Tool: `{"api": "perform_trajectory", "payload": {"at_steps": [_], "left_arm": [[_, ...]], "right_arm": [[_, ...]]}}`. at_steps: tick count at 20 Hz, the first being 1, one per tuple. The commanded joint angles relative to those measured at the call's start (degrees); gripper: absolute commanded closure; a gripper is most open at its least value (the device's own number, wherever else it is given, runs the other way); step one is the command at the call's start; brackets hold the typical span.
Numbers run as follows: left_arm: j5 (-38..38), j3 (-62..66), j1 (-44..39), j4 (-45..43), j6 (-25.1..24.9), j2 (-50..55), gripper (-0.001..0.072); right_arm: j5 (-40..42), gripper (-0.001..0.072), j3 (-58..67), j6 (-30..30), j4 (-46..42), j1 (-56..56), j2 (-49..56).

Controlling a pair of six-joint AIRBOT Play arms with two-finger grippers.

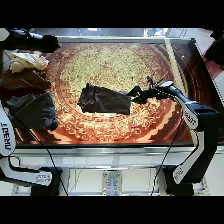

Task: Fold the shirts.

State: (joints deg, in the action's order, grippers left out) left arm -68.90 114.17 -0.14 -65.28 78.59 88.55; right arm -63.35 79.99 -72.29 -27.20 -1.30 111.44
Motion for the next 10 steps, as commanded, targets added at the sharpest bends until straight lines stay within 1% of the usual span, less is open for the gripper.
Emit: {"api": "perform_trajectory", "payload": {"at_steps": [1,3,4,5,6,8,10], "left_arm": [[0.00,-0.02,-0.35,-0.02,0.00,0.04,0.0698],[0.00,-0.02,-0.35,-0.02,0.00,0.04,0.0698],[0.00,-0.02,-0.35,-0.02,0.00,0.04,0.0699],[-0.09,-0.02,-0.35,-0.02,0.00,0.04,0.0699],[-0.44,-0.02,-0.35,-0.02,0.00,0.04,0.0698],[-1.22,-0.02,-0.35,-0.04,-0.02,0.04,0.0698],[-1.44,-0.02,-0.35,-0.02,0.00,0.04,0.0698]], "right_arm": [[0.74,0.0170,-0.11,-1.22,0.52,-2.45,1.16],[0.33,0.0183,-0.11,-0.59,1.99,-4.94,1.46],[0.57,0.0352,-0.11,-0.48,1.99,-6.12,1.44],[0.76,0.0601,-0.11,-0.48,2.51,-7.06,1.44],[0.50,0.0689,-0.09,-0.17,4.13,-7.45,1.42],[0.48,0.0695,0.26,2.47,8.41,-7.10,0.37],[2.43,0.0695,2.99,2.75,7.65,-4.46,-1.68]]}}
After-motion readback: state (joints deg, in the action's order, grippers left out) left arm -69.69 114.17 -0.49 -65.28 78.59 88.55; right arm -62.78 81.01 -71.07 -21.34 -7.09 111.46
